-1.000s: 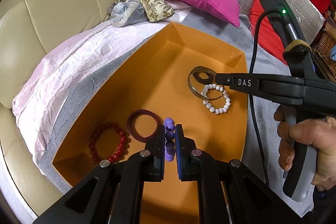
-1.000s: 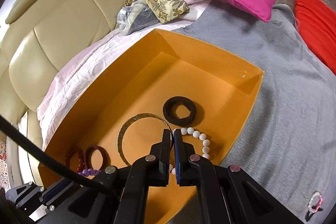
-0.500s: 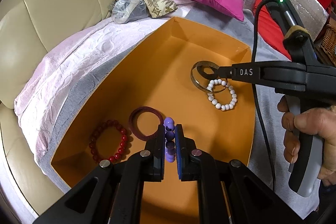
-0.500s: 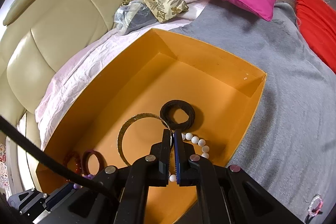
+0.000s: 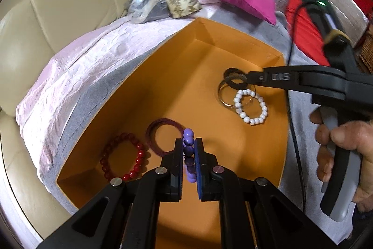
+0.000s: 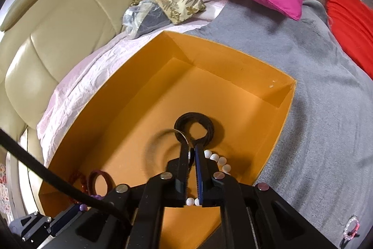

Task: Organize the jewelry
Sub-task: 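Open the left tool to drop the purple bracelet into the box, then grasp the pink-white bead bracelet with the left tool while the right grasps the black hair tie, then carry the pink-white bracelet and black hair tie toward the box with both tools, then open the right tool to drop the black hair tie into the box, then open the left tool to drop the pink-white bracelet into the box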

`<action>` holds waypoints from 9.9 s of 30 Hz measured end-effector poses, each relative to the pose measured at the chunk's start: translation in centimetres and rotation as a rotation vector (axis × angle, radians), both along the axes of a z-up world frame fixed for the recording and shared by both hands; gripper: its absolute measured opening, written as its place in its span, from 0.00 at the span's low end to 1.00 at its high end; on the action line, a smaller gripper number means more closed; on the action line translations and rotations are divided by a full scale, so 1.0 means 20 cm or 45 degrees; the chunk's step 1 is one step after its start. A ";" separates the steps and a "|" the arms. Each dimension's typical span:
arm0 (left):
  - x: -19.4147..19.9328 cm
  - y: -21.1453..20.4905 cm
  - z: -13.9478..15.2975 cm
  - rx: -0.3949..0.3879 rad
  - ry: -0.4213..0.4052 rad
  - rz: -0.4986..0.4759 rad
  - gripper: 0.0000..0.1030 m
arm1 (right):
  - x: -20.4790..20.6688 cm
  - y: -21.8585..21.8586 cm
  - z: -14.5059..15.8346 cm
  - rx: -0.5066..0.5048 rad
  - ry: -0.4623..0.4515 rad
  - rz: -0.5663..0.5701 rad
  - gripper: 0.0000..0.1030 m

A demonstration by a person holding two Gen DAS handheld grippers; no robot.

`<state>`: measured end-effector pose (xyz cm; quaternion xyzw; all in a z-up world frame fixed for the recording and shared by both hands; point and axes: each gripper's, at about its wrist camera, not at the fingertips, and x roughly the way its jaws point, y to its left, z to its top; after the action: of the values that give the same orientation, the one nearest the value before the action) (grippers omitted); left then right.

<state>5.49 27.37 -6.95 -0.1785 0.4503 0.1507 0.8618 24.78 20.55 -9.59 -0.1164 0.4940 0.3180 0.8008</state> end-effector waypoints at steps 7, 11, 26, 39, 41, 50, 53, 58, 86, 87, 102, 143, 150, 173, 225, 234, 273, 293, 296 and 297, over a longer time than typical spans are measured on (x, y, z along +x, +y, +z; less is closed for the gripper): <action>-0.04 0.04 0.05 -0.013 -0.032 0.058 0.46 | 0.01 -0.11 0.11 0.063 -0.039 -0.063 0.17; -0.09 0.03 0.11 -0.003 -0.071 0.088 0.53 | -0.02 -0.31 0.21 0.142 -0.065 -0.133 0.33; -0.08 -0.45 0.25 0.003 -0.158 -0.074 0.58 | -0.29 -1.83 0.01 0.206 -0.027 -0.686 0.50; 0.47 -1.19 0.09 0.006 -0.003 -0.530 0.58 | -0.21 -2.19 -0.12 0.147 -0.013 -0.731 0.33; 0.57 -1.33 0.06 -0.007 0.022 -0.625 0.58 | -0.25 -2.22 -0.11 0.171 -0.023 -0.727 0.33; 0.86 -1.73 -0.08 0.133 0.145 -0.862 0.46 | -0.31 -2.31 -0.07 0.363 -0.094 -0.755 0.33; 0.90 -1.77 -0.14 0.169 0.198 -0.885 0.27 | -0.32 -2.34 -0.07 0.407 -0.092 -0.759 0.33; 0.93 -1.81 -0.16 0.253 0.203 -0.876 0.08 | -0.33 -2.36 -0.08 0.442 -0.092 -0.754 0.33; 0.85 -1.50 -0.21 0.171 0.167 -0.735 0.07 | -0.05 -2.01 -0.13 0.188 -0.047 -0.581 0.33; 0.85 -1.50 -0.21 0.173 0.166 -0.734 0.07 | -0.04 -2.00 -0.13 0.179 -0.053 -0.584 0.33; 0.84 -1.52 -0.22 0.180 0.150 -0.737 0.07 | 0.04 -1.84 -0.18 0.062 -0.081 -0.511 0.06; 0.17 -1.44 0.13 0.084 -0.073 -0.750 0.07 | -0.65 -2.22 0.11 0.376 -0.132 -0.644 0.05; 0.13 -1.43 0.13 0.144 -0.052 -0.659 0.07 | -0.66 -2.22 0.09 0.326 -0.136 -0.652 0.05; -0.02 -1.28 0.25 0.122 -0.132 -0.576 0.07 | -0.77 -2.11 0.20 0.247 -0.186 -0.611 0.05; -0.08 -1.06 0.31 0.114 -0.170 -0.455 0.07 | -0.74 -1.95 0.23 0.226 -0.201 -0.525 0.05; -0.08 -1.01 0.32 0.110 -0.181 -0.432 0.07 | -0.73 -1.90 0.25 0.219 -0.209 -0.501 0.05; 0.16 -0.01 0.25 0.104 -0.113 -0.020 0.07 | -0.25 -0.39 0.42 0.201 -0.253 0.003 0.05; 0.30 0.13 0.05 0.081 -0.007 0.060 0.07 | 0.02 -0.08 0.06 0.040 -0.099 0.017 0.07; 0.28 0.14 0.06 0.075 -0.007 0.079 0.07 | 0.01 -0.09 0.09 0.035 -0.115 0.011 0.11; 0.27 0.15 0.06 0.072 -0.011 0.082 0.07 | 0.00 -0.09 0.09 0.035 -0.119 0.009 0.20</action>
<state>10.91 30.28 -5.74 -0.1692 0.4362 0.1902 0.8631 24.85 18.71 -7.69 -0.1217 0.4512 0.3218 0.8234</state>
